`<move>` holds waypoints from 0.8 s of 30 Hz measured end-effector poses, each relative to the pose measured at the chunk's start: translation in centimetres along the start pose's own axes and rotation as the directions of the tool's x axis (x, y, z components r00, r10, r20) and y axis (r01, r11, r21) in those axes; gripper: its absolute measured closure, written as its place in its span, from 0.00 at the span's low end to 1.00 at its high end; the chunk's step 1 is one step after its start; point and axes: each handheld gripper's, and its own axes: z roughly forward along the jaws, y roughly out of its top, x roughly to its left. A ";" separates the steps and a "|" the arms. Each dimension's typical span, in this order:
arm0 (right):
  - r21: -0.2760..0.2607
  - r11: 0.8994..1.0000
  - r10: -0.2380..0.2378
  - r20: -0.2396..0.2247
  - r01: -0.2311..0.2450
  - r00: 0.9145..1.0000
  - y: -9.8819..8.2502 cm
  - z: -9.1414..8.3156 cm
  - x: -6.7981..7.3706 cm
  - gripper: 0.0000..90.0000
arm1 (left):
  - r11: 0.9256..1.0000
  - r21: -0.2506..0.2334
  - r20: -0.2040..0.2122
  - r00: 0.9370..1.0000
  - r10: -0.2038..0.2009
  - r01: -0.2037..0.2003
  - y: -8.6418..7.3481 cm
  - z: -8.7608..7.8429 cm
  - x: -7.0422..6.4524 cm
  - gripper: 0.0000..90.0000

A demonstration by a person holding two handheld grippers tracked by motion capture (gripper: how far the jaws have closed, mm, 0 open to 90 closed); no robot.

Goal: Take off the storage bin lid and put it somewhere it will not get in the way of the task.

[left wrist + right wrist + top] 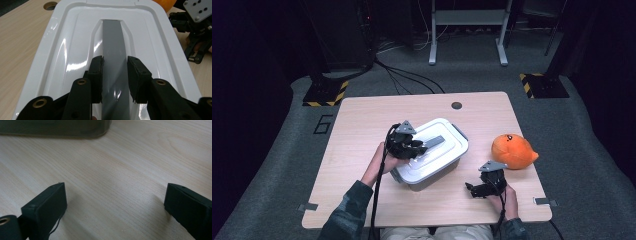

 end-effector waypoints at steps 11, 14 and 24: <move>-0.001 1.000 0.003 -0.001 -0.003 1.000 0.0 0.0 0.0 0.04 | 0.999 -0.031 -0.007 1.000 -0.007 0.007 0.8 -1.0 -0.3 0.74; -0.001 1.000 0.001 0.002 -0.001 1.000 0.0 0.0 0.0 0.04 | 0.999 -0.037 -0.014 1.000 -0.010 0.010 0.9 -1.2 -0.3 0.74; -0.001 1.000 0.002 0.001 -0.002 1.000 0.0 0.0 0.0 0.04 | 0.998 -0.054 -0.038 0.999 -0.021 0.019 1.1 -2.6 0.2 0.74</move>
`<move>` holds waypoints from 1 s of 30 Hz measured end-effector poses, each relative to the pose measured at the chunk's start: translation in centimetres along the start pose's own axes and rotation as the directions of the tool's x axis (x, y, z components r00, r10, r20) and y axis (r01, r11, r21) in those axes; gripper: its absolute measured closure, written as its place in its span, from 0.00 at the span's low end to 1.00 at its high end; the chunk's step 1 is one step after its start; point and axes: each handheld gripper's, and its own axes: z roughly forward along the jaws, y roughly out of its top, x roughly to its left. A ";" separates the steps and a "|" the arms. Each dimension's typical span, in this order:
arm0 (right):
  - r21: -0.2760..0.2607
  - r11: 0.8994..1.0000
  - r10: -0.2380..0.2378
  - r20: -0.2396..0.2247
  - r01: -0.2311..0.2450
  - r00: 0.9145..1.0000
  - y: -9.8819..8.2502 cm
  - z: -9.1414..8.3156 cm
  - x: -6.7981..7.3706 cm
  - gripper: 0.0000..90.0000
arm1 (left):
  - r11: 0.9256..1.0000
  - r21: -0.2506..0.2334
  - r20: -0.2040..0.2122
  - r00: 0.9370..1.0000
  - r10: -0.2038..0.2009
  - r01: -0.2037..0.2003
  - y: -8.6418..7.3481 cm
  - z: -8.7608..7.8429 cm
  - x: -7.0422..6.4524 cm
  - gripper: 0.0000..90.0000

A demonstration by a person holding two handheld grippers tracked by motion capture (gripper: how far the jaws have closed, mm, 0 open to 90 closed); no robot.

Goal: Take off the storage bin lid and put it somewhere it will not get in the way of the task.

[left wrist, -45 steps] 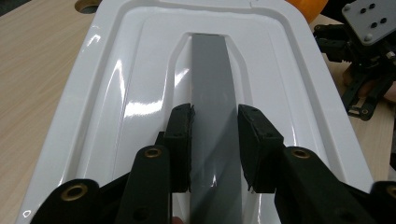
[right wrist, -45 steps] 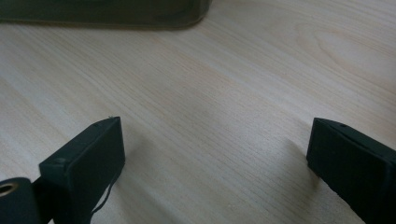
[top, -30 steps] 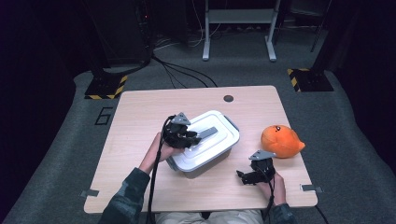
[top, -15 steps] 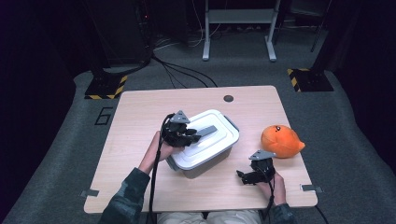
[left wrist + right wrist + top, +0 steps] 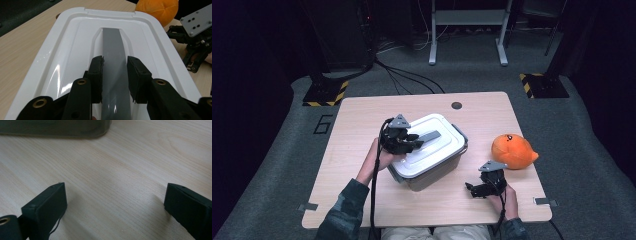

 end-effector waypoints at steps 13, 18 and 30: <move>-0.001 1.000 0.002 -0.001 -0.002 1.000 0.0 0.0 0.0 0.04 | 1.000 -0.013 -0.043 0.999 -0.028 0.028 -0.5 -1.8 1.0 0.74; 0.000 1.000 -0.001 0.002 0.001 1.000 0.0 0.0 0.0 0.04 | 0.999 -0.017 -0.056 0.998 -0.038 0.037 -0.6 -2.3 1.4 0.74; 0.000 1.000 0.000 0.002 0.000 1.000 0.0 0.0 0.0 0.04 | 0.997 -0.038 -0.107 0.992 -0.073 0.069 -1.4 -4.5 2.8 0.74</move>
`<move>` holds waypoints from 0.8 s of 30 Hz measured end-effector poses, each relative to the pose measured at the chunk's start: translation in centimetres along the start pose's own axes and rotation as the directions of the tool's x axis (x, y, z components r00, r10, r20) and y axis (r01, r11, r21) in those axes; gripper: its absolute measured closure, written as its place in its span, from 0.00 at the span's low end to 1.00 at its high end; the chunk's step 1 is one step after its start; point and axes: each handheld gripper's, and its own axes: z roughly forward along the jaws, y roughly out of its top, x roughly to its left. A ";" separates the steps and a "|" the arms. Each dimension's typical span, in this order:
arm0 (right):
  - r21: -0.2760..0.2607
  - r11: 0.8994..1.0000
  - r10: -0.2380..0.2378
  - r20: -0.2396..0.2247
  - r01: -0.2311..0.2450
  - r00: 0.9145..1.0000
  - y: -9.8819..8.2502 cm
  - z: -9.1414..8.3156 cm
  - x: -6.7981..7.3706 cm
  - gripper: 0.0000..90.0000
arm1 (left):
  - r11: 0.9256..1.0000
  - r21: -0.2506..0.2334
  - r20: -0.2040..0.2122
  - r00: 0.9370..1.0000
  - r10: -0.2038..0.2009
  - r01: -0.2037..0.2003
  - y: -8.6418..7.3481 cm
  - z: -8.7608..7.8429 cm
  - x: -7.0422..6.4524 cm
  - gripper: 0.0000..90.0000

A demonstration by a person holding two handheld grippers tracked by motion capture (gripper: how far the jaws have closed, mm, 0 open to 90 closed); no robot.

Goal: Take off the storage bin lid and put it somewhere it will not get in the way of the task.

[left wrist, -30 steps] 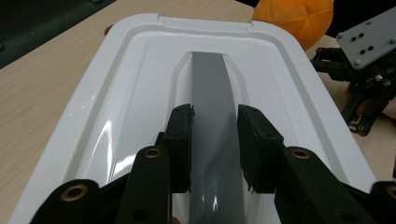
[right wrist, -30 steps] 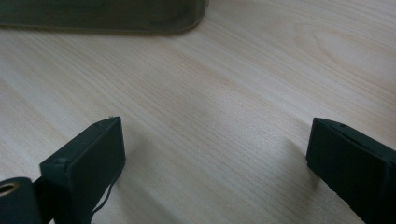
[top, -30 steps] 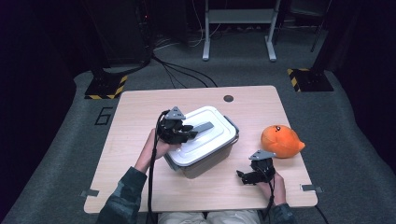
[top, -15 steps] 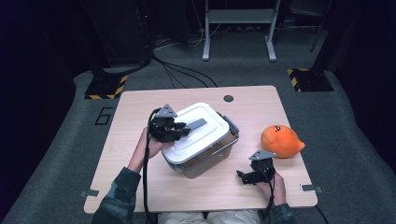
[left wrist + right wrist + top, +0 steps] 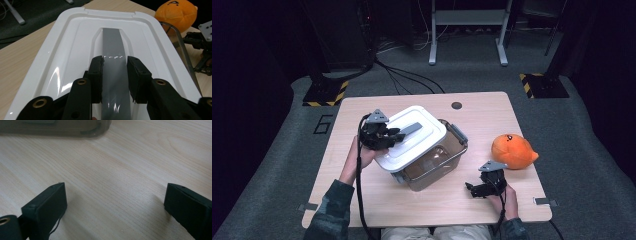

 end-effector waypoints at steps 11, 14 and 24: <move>-0.001 1.000 0.003 -0.002 -0.003 1.000 0.0 0.0 0.0 0.04 | 0.998 -0.029 -0.067 0.996 -0.053 0.051 -1.2 -2.3 2.4 0.74; 0.001 1.000 -0.003 0.000 0.003 1.000 0.0 0.0 0.0 0.04 | 0.997 -0.031 -0.084 0.994 -0.067 0.064 -1.6 -2.8 3.1 0.74; 0.000 1.000 0.000 -0.001 0.000 1.000 0.0 0.0 0.0 0.04 | 0.990 -0.051 -0.127 0.982 -0.138 0.132 -3.5 -4.1 5.3 0.74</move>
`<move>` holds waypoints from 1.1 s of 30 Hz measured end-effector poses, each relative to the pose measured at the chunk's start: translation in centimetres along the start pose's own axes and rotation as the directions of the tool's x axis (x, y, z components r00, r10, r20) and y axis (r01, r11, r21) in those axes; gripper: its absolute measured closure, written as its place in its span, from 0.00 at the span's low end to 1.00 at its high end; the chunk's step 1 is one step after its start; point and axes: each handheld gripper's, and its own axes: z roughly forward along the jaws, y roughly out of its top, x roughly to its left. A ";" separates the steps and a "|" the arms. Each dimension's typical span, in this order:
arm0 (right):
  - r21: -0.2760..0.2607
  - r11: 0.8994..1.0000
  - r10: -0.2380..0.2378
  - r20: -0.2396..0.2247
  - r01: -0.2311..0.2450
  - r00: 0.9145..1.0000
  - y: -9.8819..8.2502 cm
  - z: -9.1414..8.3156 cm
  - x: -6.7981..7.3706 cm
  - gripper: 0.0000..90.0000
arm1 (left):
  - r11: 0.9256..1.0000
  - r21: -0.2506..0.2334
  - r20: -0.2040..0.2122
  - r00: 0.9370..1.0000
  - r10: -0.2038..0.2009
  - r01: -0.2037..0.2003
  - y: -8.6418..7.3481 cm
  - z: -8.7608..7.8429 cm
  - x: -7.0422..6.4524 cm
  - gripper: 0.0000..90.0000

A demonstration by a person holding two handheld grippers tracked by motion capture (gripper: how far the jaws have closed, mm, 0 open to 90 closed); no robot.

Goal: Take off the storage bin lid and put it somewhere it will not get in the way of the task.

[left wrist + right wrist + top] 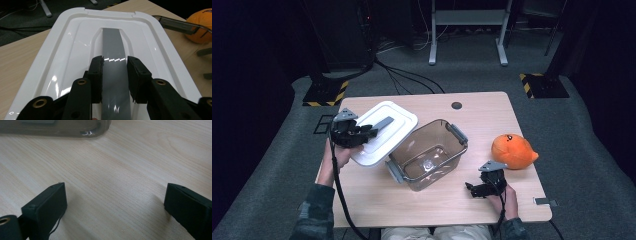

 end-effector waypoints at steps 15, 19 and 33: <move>0.000 1.000 0.000 0.001 0.000 1.000 0.0 0.0 0.0 0.04 | 0.995 -0.010 -0.079 0.992 -0.103 0.103 -3.0 -1.5 3.7 0.74; 0.000 1.000 0.001 0.001 -0.001 1.000 0.0 0.0 0.0 0.04 | 0.991 -0.014 -0.097 0.987 -0.130 0.130 -3.8 -1.5 4.4 0.74; 0.000 1.000 0.001 0.001 -0.001 1.000 0.0 0.0 0.0 0.04 | 0.982 -0.013 -0.137 0.972 -0.190 0.190 -6.4 -0.8 6.5 0.74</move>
